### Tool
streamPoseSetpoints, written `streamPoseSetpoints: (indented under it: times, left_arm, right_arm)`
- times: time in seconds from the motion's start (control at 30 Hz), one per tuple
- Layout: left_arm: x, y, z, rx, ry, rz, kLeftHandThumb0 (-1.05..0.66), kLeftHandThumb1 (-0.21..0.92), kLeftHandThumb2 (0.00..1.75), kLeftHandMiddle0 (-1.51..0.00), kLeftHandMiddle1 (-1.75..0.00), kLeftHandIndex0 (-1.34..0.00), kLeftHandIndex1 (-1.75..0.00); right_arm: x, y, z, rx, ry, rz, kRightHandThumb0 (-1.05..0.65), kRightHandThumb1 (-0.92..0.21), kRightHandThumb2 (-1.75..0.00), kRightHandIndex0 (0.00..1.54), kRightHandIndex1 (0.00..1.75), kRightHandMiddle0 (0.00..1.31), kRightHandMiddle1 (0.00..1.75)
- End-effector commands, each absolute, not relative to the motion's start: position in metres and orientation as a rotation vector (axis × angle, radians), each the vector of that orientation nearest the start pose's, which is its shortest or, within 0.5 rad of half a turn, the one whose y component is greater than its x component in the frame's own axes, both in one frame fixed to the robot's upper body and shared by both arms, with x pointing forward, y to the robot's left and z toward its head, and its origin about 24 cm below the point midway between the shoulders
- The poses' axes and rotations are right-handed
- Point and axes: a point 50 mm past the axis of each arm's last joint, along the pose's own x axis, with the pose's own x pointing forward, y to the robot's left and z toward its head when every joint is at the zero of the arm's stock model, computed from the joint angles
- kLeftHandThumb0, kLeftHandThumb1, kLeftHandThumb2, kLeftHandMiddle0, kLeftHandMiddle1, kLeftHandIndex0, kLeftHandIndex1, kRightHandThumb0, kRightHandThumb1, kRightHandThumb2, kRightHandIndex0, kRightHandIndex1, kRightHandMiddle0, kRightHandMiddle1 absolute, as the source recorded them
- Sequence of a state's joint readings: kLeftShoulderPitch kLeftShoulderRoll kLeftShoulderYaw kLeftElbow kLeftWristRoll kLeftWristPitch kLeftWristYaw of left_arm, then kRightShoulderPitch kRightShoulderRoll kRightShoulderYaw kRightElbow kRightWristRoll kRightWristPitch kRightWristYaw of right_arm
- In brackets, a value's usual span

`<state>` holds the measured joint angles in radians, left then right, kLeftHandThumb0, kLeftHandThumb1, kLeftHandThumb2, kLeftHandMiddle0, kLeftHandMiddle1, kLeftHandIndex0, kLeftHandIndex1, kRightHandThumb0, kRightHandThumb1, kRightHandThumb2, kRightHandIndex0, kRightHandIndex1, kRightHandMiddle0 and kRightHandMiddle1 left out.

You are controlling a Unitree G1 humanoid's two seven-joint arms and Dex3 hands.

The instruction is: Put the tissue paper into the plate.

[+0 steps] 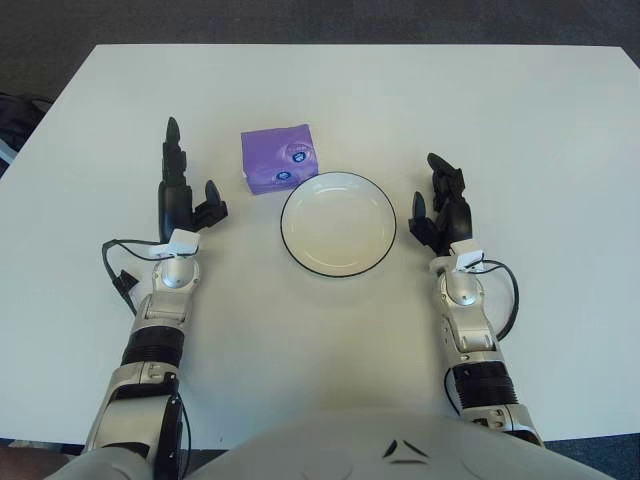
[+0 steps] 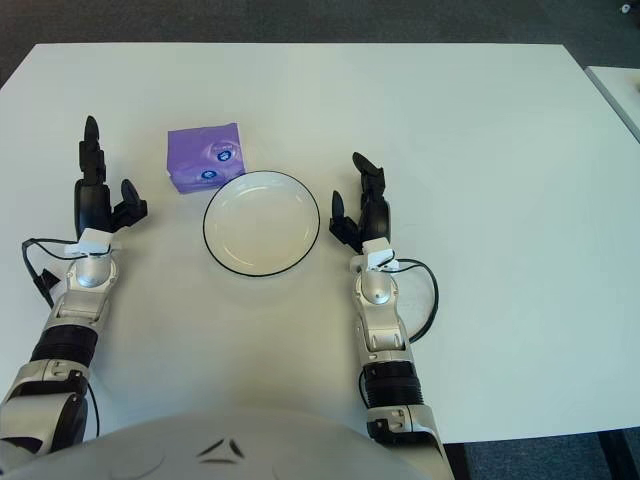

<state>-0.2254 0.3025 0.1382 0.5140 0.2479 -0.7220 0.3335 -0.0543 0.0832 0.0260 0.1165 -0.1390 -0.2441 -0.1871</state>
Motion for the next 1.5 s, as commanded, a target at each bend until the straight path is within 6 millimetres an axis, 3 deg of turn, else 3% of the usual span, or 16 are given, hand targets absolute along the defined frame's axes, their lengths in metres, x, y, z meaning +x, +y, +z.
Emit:
streamPoseSetpoints:
  times: [0.0,0.23,0.5,0.7,0.97,1.13,1.47]
  left_arm:
    - [0.268,0.253,0.068,0.489,-0.47,0.28,-0.97,0.92,1.06,0.0,0.0,0.0,-0.05]
    - [0.289,0.259,0.112,0.572,-0.542,0.273,-0.94,0.92,1.0,0.0,0.0,0.0,-0.01]
    - [0.284,0.247,0.149,0.672,-0.61,0.168,-0.91,0.92,0.96,0.0,0.0,0.0,-0.02]
    - [0.278,0.249,0.154,0.736,-0.563,0.076,-0.86,0.92,0.93,0.0,0.0,0.0,0.0]
    - [0.284,0.238,0.18,0.834,-0.602,-0.006,-0.79,0.92,0.92,0.0,0.0,0.0,0.0]
    - [0.286,0.235,0.185,0.897,-0.61,-0.038,-0.75,0.92,0.9,0.0,0.0,0.0,0.0]
    - [0.303,0.222,0.216,1.049,-0.612,-0.169,-0.69,0.92,0.83,-0.02,-0.01,0.0,0.0]
  right_arm:
    - [0.25,-0.131,0.02,-0.04,-0.028,-0.131,-0.62,-0.92,-0.69,0.26,0.15,0.0,0.6]
    - [0.25,-0.131,0.019,-0.046,-0.015,-0.129,-0.62,-0.92,-0.7,0.27,0.15,0.0,0.6]
    - [0.251,-0.13,0.018,-0.039,-0.011,-0.128,-0.63,-0.92,-0.72,0.28,0.16,0.0,0.59]
    - [0.252,-0.129,0.017,-0.037,-0.01,-0.125,-0.63,-0.92,-0.72,0.28,0.15,0.0,0.57]
    - [0.253,-0.126,0.016,-0.028,-0.011,-0.123,-0.63,-0.92,-0.71,0.27,0.15,0.0,0.58]
    - [0.254,-0.126,0.016,-0.026,-0.011,-0.123,-0.63,-0.92,-0.7,0.28,0.15,0.0,0.59]
    - [0.255,-0.126,0.014,-0.028,-0.005,-0.123,-0.63,-0.92,-0.71,0.28,0.15,0.0,0.6]
